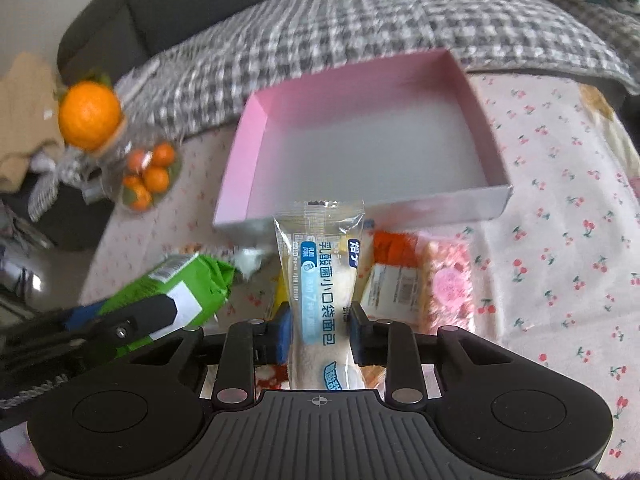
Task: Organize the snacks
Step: 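Lift and carry the green pack with left gripper while right carries the bread bag into the pink box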
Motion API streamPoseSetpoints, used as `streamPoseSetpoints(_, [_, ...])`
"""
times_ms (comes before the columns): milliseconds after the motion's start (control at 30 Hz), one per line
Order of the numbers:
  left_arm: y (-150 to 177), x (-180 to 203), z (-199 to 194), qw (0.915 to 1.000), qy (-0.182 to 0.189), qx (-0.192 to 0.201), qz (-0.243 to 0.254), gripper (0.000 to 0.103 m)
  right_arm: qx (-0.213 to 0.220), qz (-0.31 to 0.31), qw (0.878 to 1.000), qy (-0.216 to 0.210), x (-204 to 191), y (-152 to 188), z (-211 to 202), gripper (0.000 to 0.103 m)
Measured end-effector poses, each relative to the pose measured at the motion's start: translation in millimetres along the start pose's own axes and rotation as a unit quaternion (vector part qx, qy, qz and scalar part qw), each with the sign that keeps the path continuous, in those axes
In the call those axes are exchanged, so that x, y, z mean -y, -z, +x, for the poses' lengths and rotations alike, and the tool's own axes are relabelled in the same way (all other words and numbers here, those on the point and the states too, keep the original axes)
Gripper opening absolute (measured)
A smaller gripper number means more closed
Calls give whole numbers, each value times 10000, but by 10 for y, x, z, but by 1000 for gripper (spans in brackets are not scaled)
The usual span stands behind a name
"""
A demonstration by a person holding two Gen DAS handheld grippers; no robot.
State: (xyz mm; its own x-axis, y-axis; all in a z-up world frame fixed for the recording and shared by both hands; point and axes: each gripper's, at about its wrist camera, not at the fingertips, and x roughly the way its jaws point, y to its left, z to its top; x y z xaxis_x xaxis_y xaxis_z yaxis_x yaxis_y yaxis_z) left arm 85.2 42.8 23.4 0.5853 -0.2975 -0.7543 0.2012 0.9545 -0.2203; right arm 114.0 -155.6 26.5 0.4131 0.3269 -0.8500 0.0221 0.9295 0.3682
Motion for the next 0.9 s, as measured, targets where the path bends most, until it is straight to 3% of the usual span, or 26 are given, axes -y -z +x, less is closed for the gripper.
streamPoseSetpoints(267, [-281,104,182,9998,53,215,-24,40,177,616,9979,70,313,-339,-33,28])
streamPoseSetpoints(533, [-524,231,645,9990,20,420,133,40,483,919,9946,71,627,-707,161,28])
streamPoseSetpoints(700, [-571,219,947,9981,49,568,247,40,737,887,9933,107,752,-930,353,28])
streamPoseSetpoints(900, [-570,238,1210,9975,153,562,396,40,679,667,9953,191,790,-1055,620,28])
